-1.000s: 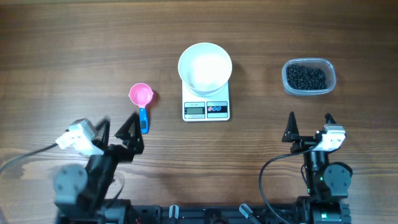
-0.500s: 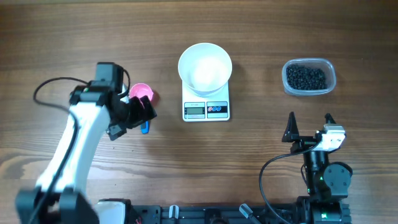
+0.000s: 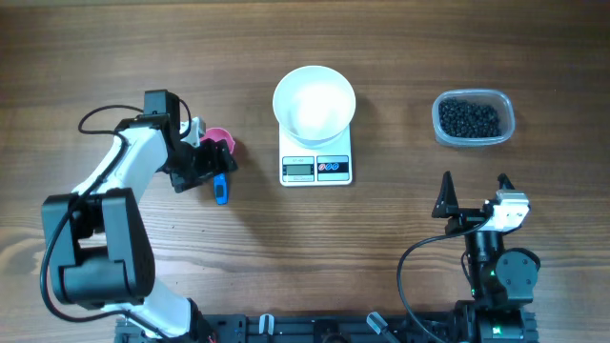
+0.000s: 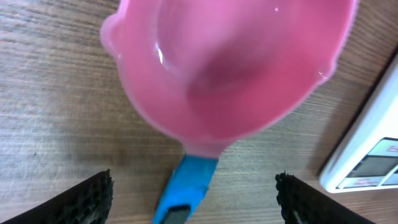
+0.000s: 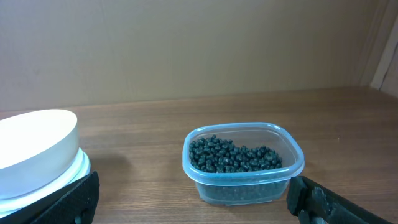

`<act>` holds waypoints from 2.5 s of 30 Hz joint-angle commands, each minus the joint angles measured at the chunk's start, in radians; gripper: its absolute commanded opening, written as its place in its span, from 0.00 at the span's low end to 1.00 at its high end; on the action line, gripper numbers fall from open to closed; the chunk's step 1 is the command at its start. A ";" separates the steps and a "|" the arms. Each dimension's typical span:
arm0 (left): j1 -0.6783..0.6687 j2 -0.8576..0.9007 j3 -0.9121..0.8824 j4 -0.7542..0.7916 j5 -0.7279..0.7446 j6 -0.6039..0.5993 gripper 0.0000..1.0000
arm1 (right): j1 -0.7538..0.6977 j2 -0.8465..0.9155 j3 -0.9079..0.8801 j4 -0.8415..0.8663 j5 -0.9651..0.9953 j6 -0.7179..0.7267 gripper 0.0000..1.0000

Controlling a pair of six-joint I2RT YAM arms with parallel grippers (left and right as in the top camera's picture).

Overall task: Scoop item into bowl and weigh 150g on scale
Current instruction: 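Grasp the blue handle of the pink scoop with the left gripper, then lift the scoop and carry it right toward the right gripper, then grasp the scoop handle with the right gripper, release with left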

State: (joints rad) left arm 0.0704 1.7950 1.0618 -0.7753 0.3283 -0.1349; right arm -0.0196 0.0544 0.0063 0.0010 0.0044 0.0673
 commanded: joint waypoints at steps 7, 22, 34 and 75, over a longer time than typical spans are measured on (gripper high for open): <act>-0.001 0.067 0.002 0.026 0.050 0.053 0.56 | -0.004 -0.004 -0.001 0.005 0.006 0.014 1.00; -0.001 0.060 0.007 0.059 0.081 0.016 0.17 | -0.004 -0.004 -0.001 0.005 0.006 0.013 1.00; -0.001 -0.204 0.018 0.023 0.431 0.015 0.04 | -0.004 -0.004 -0.001 0.005 0.006 0.014 1.00; -0.990 -0.464 0.023 0.988 -0.266 -1.034 0.04 | -0.004 0.322 0.404 0.354 -0.799 1.600 0.73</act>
State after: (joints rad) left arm -0.9009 1.3254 1.0817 0.2031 0.0898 -1.1477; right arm -0.0227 0.3702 0.3973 0.3492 -0.8043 1.6508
